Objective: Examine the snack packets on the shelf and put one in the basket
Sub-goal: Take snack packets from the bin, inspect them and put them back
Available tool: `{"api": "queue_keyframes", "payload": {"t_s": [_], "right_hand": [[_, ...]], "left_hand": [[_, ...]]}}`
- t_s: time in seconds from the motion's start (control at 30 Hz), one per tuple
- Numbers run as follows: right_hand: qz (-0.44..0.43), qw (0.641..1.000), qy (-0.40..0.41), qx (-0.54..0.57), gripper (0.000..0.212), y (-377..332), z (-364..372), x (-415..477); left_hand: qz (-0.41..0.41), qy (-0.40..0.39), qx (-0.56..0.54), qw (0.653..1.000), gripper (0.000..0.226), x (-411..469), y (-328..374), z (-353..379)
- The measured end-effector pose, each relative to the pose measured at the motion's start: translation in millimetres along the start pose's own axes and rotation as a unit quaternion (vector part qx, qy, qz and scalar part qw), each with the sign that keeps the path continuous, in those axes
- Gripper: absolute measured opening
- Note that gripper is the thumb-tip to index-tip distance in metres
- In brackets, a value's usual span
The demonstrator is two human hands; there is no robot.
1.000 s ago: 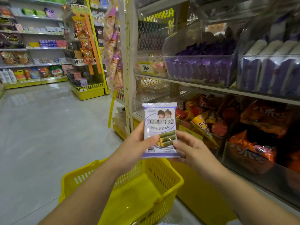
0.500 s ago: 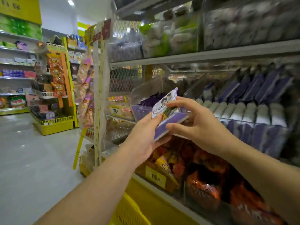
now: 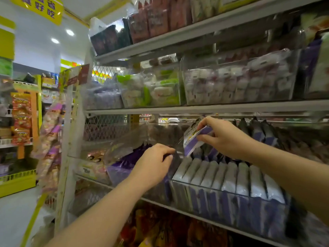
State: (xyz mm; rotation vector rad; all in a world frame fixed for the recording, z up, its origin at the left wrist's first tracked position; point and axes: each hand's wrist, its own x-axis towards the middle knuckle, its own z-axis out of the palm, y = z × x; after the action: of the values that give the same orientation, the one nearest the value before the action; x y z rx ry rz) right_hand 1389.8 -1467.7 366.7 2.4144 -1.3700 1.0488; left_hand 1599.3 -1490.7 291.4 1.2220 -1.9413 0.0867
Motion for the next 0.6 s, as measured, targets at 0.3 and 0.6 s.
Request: {"api": "queue_keyframes", "payload": {"t_s": [0.3,0.6], "right_hand": [[0.054,0.996,-0.041,-0.066,0.020,8,3,37],[0.081,0.987,-0.055,-0.126,0.021,-3,-2,40]], "left_hand": [[0.073,-0.022,0.048,0.996,0.036,30,-18,30],[0.121,0.031,0.009,0.992,0.084,41,-9,30]]}}
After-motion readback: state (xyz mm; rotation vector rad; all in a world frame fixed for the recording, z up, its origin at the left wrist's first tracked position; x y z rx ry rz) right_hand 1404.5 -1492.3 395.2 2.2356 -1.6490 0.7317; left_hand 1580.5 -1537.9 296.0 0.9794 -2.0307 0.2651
